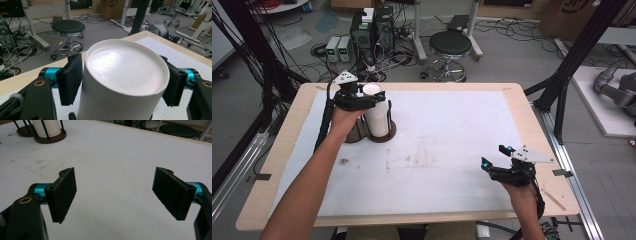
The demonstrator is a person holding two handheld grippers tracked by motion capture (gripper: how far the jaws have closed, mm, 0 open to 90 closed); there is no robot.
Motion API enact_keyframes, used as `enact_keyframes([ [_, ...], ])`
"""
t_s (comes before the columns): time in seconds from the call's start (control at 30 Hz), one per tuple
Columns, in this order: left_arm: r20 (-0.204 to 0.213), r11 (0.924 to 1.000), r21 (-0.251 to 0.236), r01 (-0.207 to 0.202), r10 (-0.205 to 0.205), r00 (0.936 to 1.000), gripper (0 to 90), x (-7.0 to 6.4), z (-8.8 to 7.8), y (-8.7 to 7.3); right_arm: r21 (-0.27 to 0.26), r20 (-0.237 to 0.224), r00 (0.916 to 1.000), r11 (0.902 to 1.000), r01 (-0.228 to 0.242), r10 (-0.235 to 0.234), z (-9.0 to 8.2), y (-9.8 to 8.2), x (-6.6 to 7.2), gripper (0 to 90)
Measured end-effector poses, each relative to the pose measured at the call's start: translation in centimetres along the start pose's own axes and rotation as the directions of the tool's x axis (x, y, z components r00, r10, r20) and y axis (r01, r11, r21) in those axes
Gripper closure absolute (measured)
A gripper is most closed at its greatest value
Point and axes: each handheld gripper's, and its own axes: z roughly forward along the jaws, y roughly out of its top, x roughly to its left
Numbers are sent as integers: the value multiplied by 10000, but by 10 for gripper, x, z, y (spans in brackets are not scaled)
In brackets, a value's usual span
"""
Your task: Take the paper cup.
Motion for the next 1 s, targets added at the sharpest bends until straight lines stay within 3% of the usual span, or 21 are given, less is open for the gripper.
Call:
enact_keyframes([
  [0.3,-89,9998,-4,-213,213,9997,324,-3,-1,2,-14,20,10000,10000,-6,6,-1,1,0,198],
  [0.6,123,9984,-562,-19,26,9999,332,-2,-10,12,40,-64,10000,10000,-2,3,1,1,1,198],
  [0.73,386,9969,-774,-127,157,9991,333,-6,-17,25,39,-99,9999,10000,31,-30,2,1,2,199],
  [0.77,318,9940,-1053,-285,320,9990,333,-11,-21,34,29,-146,9999,10000,4,-4,2,2,2,199],
  [0.9,358,9931,-1071,-478,520,9980,333,-15,-27,45,17,-179,9998,10000,15,-15,2,3,4,199],
  [1.0,396,9880,-1475,-467,531,9978,334,-21,-37,58,-52,-255,9997,10000,68,-69,2,4,5,199],
])
